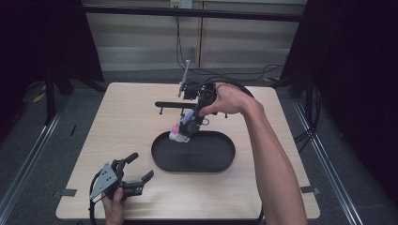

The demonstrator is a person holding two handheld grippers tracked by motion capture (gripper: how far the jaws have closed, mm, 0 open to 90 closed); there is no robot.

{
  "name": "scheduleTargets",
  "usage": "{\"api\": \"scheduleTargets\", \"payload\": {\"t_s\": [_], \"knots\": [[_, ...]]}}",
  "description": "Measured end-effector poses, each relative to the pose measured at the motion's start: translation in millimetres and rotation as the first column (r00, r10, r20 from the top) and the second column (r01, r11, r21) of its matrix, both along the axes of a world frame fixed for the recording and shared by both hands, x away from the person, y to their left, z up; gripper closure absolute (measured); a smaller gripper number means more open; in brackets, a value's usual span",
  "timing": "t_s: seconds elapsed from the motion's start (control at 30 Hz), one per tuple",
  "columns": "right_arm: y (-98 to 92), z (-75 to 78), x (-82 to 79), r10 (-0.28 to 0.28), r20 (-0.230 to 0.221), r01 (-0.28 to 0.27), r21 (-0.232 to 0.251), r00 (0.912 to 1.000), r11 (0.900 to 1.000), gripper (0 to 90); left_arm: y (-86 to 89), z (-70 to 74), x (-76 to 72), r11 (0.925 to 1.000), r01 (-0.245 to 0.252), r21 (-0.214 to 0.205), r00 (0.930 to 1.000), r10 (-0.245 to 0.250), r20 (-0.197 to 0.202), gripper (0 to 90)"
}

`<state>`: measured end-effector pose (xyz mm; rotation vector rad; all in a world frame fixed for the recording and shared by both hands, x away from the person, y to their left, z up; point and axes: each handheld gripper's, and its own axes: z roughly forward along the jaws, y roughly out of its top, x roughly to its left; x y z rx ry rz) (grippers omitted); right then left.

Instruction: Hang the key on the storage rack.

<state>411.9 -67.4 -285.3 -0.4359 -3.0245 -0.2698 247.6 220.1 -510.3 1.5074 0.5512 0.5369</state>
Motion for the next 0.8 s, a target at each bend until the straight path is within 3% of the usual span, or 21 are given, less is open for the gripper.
{"api": "scheduleTargets", "payload": {"t_s": [0.27, 0.8], "knots": [[0.3, -2.9, 8.5, 0.0, 0.0, 0.0, -0.008, 1.0, 1.0, 87.2, -0.1, 0.0, -0.1, 1.0, -0.002, -0.001, 1.0, 0.002, 0.0, 15.5], [0.4, -14.1, 27.9, -0.006, -0.024, 0.007, 0.029, 0.9997, 0.9995, 86.8, 0.5, 0.0, -0.1, 1.0, 0.003, 0.007, 1.0, -0.003, 0.0, 15.5]]}}
